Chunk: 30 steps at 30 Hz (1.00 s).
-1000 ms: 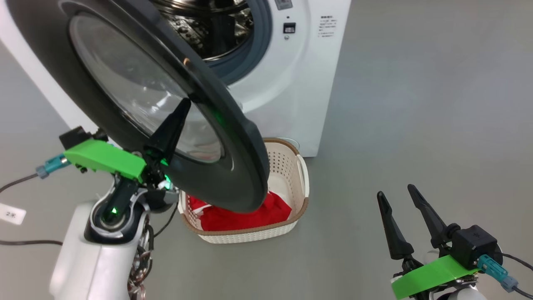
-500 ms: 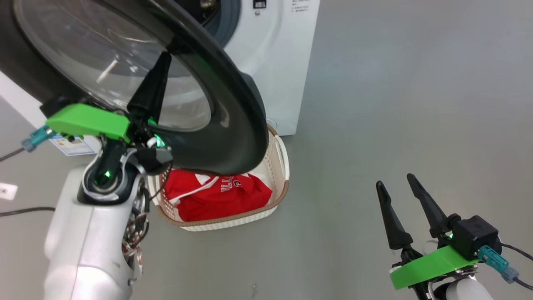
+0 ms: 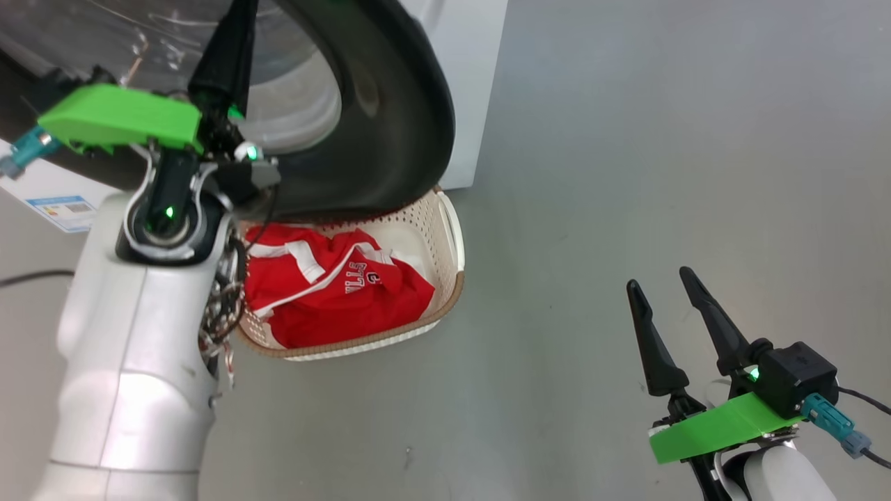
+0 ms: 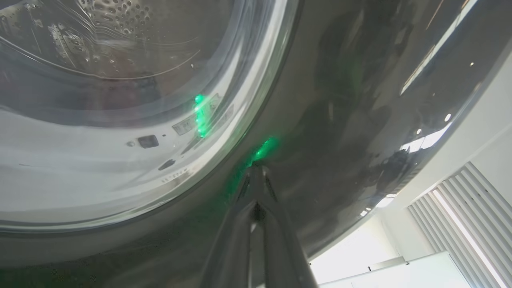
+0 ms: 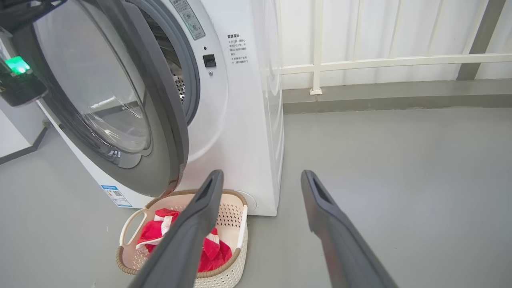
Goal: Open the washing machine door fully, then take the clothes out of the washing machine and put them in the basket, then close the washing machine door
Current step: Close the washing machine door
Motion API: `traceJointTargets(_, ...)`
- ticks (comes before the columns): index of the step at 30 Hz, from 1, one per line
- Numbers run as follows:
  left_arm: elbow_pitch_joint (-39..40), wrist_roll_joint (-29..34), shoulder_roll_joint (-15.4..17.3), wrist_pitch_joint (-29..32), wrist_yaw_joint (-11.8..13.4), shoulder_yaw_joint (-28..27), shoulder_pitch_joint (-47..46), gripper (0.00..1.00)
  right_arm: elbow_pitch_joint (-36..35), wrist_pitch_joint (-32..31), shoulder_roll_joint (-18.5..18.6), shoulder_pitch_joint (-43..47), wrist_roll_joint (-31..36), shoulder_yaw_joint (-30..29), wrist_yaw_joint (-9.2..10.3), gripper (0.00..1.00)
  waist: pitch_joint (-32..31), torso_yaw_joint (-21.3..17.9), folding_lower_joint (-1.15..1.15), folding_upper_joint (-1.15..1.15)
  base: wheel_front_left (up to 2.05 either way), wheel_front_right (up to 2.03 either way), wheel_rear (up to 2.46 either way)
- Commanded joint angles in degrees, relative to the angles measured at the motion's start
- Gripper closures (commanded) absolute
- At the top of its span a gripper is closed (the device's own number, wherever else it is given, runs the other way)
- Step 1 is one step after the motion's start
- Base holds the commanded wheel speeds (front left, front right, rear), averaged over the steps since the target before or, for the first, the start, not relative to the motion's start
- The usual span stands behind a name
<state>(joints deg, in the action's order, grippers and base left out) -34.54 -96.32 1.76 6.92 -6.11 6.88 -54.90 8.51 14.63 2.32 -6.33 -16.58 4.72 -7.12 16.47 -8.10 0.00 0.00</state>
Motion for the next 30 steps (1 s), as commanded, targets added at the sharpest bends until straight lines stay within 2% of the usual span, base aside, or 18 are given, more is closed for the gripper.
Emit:
traceJointTargets(1,1.1,0.5,1.1,-0.5,-0.9,-0.5,-3.1,1.00,-1.6,0.4,0.6,-1.8,0.2,1.7,-0.36,0.00,1.0,-0.4,0.00,0.00,0.00,0.00,0.00)
traceJointTargets(18,-4.3,1.9,1.4,-3.2,-1.4,0.6,-12.0,1.00,-2.0,0.4,0.6,-3.7,0.0,2.7,-0.36,0.00,5.5,-3.2,0.00,0.00,0.00,0.00,0.00)
traceJointTargets(30,0.9,1.4,1.3,-0.1,-1.4,1.9,-6.2,1.00,-1.5,0.4,0.6,-3.5,0.2,1.7,-0.36,0.00,3.6,-1.6,0.00,0.00,0.00,0.00,0.00)
